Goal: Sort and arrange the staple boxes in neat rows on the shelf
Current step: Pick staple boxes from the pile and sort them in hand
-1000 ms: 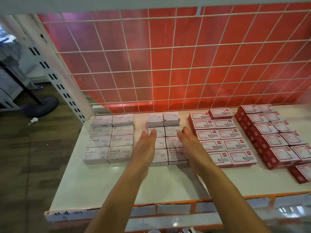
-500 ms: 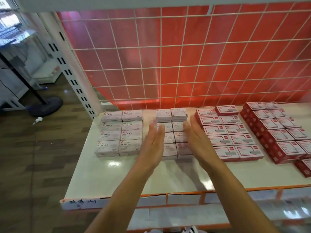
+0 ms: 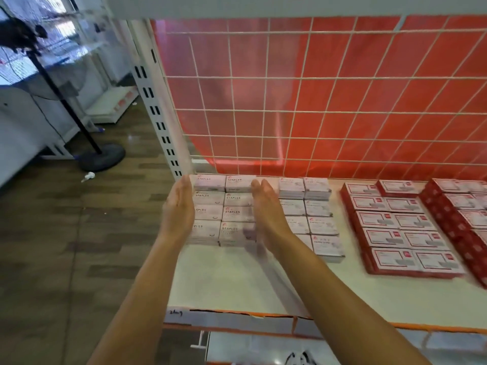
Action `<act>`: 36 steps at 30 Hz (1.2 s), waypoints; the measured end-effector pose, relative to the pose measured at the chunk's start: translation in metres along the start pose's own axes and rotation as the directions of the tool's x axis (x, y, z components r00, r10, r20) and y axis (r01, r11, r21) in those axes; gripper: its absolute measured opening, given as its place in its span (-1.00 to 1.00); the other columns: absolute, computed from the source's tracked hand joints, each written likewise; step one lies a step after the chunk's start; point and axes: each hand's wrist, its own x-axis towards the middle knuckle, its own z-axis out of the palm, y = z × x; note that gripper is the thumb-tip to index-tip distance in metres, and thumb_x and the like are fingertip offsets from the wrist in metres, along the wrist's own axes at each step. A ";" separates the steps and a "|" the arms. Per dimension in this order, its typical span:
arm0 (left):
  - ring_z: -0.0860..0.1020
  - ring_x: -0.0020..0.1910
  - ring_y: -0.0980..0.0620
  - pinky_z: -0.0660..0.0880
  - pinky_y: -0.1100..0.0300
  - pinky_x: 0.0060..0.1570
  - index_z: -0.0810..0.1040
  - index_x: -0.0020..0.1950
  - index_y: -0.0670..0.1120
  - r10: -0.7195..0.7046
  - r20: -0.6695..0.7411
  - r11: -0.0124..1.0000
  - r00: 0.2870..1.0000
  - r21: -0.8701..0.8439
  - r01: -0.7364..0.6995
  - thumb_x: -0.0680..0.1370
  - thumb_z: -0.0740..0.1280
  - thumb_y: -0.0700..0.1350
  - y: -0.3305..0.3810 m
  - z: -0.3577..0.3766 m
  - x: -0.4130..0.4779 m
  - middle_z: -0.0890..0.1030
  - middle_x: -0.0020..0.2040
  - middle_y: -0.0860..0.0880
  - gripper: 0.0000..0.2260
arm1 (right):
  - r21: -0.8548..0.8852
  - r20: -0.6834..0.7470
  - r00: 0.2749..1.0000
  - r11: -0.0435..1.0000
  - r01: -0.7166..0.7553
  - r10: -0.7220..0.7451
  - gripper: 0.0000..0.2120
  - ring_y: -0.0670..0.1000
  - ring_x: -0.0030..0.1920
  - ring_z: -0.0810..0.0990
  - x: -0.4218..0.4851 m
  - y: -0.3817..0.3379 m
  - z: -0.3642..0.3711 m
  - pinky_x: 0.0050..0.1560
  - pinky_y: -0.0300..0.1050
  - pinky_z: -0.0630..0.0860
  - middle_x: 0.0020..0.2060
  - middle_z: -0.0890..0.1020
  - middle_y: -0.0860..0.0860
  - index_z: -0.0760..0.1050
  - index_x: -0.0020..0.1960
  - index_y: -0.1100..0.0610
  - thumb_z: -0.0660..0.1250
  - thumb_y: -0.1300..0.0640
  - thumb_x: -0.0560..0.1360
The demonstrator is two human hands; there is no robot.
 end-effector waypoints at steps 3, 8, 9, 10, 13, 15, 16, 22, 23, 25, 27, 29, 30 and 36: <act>0.60 0.12 -0.08 0.51 -0.18 0.15 0.50 0.29 0.07 -0.083 0.102 0.990 0.991 -0.104 0.094 0.45 0.09 0.44 -0.010 -0.003 0.014 0.64 0.12 -0.03 -0.39 | 0.019 -0.037 0.998 0.999 -0.045 0.046 -0.16 0.05 0.52 0.05 0.016 0.003 0.009 0.41 0.30 0.14 0.50 0.15 -0.12 0.00 0.48 -0.20 -0.09 -0.51 0.28; 0.63 0.07 -0.15 0.60 -0.03 -0.04 0.48 0.29 -0.09 -0.171 0.262 0.960 0.950 -0.173 0.221 0.57 0.02 0.29 -0.007 -0.004 0.026 0.65 0.09 -0.15 -0.44 | -0.056 -0.038 0.993 0.992 -0.116 0.114 -0.47 0.08 0.50 0.10 0.021 -0.011 0.009 0.47 0.10 0.05 0.51 0.13 -0.06 -0.03 0.54 -0.07 -0.07 -0.19 0.62; 0.63 0.08 -0.16 0.61 0.01 -0.08 0.45 0.32 -0.12 -0.155 0.286 0.962 0.945 -0.173 0.211 0.58 0.03 0.27 -0.008 -0.004 0.027 0.64 0.11 -0.16 -0.44 | -0.068 -0.025 0.992 0.990 -0.122 0.120 -0.48 0.07 0.50 0.10 0.020 -0.013 0.008 0.45 0.03 0.07 0.52 0.12 -0.07 -0.04 0.55 -0.07 -0.08 -0.16 0.63; 0.62 0.09 -0.15 0.61 0.04 -0.10 0.42 0.34 -0.14 -0.135 0.301 0.968 0.944 -0.163 0.190 0.58 0.03 0.25 -0.009 -0.004 0.028 0.63 0.13 -0.17 -0.44 | -0.073 -0.010 0.993 0.990 -0.121 0.121 -0.49 0.06 0.50 0.10 0.019 -0.014 0.007 0.41 -0.03 0.11 0.52 0.08 -0.08 -0.06 0.55 -0.08 -0.08 -0.15 0.64; 0.62 0.10 -0.12 0.61 0.01 -0.06 0.43 0.34 -0.12 -0.122 0.353 0.972 0.928 -0.148 0.184 0.61 0.01 0.22 -0.010 -0.004 0.028 0.63 0.14 -0.14 -0.47 | -0.108 0.014 0.994 0.989 -0.105 0.107 -0.50 0.03 0.50 0.06 0.013 -0.016 0.005 0.41 -0.02 0.13 0.53 0.01 -0.10 -0.11 0.54 -0.12 -0.09 -0.13 0.65; 0.61 0.13 -0.11 0.56 -0.10 0.08 0.47 0.32 -0.03 -0.145 0.370 0.965 0.918 -0.150 0.213 0.61 0.00 0.22 -0.013 -0.004 0.030 0.63 0.15 -0.11 -0.52 | -0.150 0.019 0.996 0.985 -0.086 0.090 -0.50 -0.02 0.50 0.02 0.013 -0.015 0.005 0.42 -0.07 0.07 0.53 0.02 -0.10 -0.14 0.55 -0.10 -0.10 -0.11 0.65; 0.61 0.13 -0.10 0.54 -0.13 0.12 0.49 0.29 0.01 -0.152 0.371 0.964 0.916 -0.150 0.221 0.61 0.01 0.22 -0.013 -0.004 0.030 0.64 0.15 -0.09 -0.55 | -0.171 0.023 0.996 0.982 -0.082 0.087 -0.50 -0.04 0.50 0.00 0.014 -0.014 0.005 0.42 -0.08 0.06 0.53 0.00 -0.10 -0.15 0.55 -0.09 -0.10 -0.10 0.65; 0.63 0.10 -0.05 0.54 -0.09 0.12 0.51 0.25 0.04 -0.167 0.365 0.976 0.916 -0.072 0.207 0.62 0.01 0.21 -0.010 -0.005 0.028 0.66 0.10 -0.03 -0.58 | -0.185 0.045 0.993 0.978 -0.098 0.108 -0.52 -0.17 0.19 0.29 0.021 -0.012 0.006 -0.09 -0.39 0.21 0.47 0.21 -0.08 -0.10 0.54 -0.08 -0.10 -0.09 0.66; 0.62 0.12 -0.05 0.54 -0.07 0.13 0.50 0.28 0.02 -0.173 0.354 0.979 0.919 -0.037 0.199 0.60 0.01 0.26 -0.009 -0.006 0.028 0.65 0.12 -0.04 -0.53 | -0.200 0.043 0.995 0.976 -0.084 0.094 -0.53 -0.21 0.07 0.35 0.021 -0.013 0.007 -0.18 -0.46 0.25 0.42 0.30 -0.04 -0.05 0.54 -0.05 -0.08 -0.08 0.65; 0.52 0.27 -0.10 0.46 -0.13 0.24 0.36 0.43 0.05 -0.180 0.295 0.982 0.938 0.107 0.155 0.48 0.02 0.46 -0.007 -0.007 0.028 0.55 0.28 -0.06 -0.31 | -0.250 0.002 1.000 0.968 0.002 -0.001 -0.51 -0.14 0.07 0.46 0.019 -0.010 0.006 -0.08 -0.56 0.38 0.34 0.39 0.05 -0.01 0.52 0.05 -0.03 -0.06 0.64; 0.37 0.39 -0.12 0.32 -0.14 0.36 0.20 0.51 0.07 -0.103 0.185 0.943 0.977 0.330 0.037 0.45 -0.03 0.50 -0.003 -0.004 0.025 0.39 0.43 -0.06 -0.24 | -0.330 0.017 0.992 0.936 0.123 -0.124 -0.45 -0.01 0.47 0.18 0.015 -0.010 0.003 0.46 -0.19 0.12 0.51 0.16 0.02 -0.09 0.55 0.07 -0.03 -0.08 0.64; 0.39 0.34 -0.12 0.33 -0.10 0.33 0.26 0.46 0.01 0.067 0.138 0.894 0.988 0.432 -0.121 0.55 -0.05 0.35 0.004 0.005 0.017 0.41 0.38 -0.08 -0.39 | -0.395 0.054 0.979 0.896 0.204 -0.199 -0.47 -0.08 0.52 -0.07 0.008 -0.012 -0.005 0.45 -0.15 -0.13 0.54 -0.02 -0.06 -0.05 0.55 0.06 -0.03 -0.07 0.64; 0.42 0.28 -0.09 0.36 -0.05 0.29 0.29 0.42 -0.01 0.148 0.128 0.872 0.981 0.450 -0.190 0.59 -0.02 0.27 0.009 0.013 0.011 0.44 0.33 -0.08 -0.47 | -0.419 0.059 0.971 0.877 0.234 -0.231 -0.50 -0.09 0.52 -0.08 0.006 -0.013 -0.011 0.44 -0.17 -0.13 0.54 -0.01 -0.06 0.01 0.55 0.05 -0.02 -0.05 0.65; 0.28 0.44 -0.09 0.23 -0.02 0.42 0.31 0.46 -0.07 0.343 0.227 0.703 0.911 0.582 -0.410 0.61 0.20 -0.04 0.027 0.075 -0.019 0.35 0.45 -0.08 -0.58 | -0.665 0.081 0.925 0.671 0.328 -0.372 -0.59 0.02 0.51 0.06 -0.008 -0.012 -0.058 0.47 -0.12 -0.06 0.52 0.15 0.03 0.26 0.46 0.07 0.06 0.03 0.64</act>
